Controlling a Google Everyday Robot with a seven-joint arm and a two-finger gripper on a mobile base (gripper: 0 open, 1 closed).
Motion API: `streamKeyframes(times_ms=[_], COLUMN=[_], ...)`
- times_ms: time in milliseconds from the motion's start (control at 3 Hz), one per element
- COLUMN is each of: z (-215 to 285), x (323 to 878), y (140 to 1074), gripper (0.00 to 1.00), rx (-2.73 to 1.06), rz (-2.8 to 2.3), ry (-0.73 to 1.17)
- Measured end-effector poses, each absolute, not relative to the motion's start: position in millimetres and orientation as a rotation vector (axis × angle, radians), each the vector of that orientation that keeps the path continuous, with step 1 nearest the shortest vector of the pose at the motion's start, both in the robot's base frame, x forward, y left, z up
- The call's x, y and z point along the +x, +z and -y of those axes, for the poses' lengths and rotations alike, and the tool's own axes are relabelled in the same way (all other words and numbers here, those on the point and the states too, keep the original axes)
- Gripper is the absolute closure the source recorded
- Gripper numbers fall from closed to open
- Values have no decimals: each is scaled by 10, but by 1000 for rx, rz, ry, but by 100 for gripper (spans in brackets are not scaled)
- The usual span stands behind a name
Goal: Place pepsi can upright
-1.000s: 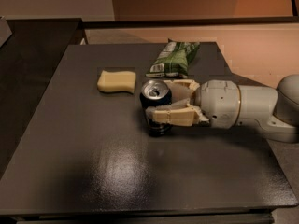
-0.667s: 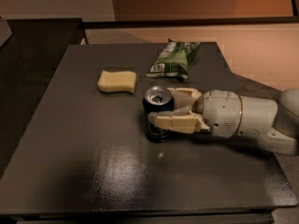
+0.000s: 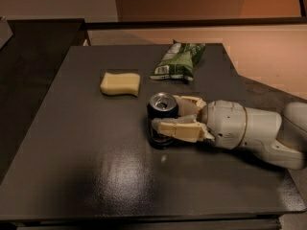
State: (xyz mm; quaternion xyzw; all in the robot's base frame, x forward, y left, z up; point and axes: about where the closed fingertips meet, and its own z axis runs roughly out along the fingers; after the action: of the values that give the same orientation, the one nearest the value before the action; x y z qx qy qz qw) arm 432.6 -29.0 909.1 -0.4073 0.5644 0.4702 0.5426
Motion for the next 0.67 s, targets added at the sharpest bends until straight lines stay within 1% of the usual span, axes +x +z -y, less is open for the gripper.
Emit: streamKeyframes(times_ms=[333,667], z=[269,247], x=[4319,4313], y=[9100,9111], gripper=[13,0], rx=[-971,-976], rz=[-1338,-1336], ry=[1118,1119])
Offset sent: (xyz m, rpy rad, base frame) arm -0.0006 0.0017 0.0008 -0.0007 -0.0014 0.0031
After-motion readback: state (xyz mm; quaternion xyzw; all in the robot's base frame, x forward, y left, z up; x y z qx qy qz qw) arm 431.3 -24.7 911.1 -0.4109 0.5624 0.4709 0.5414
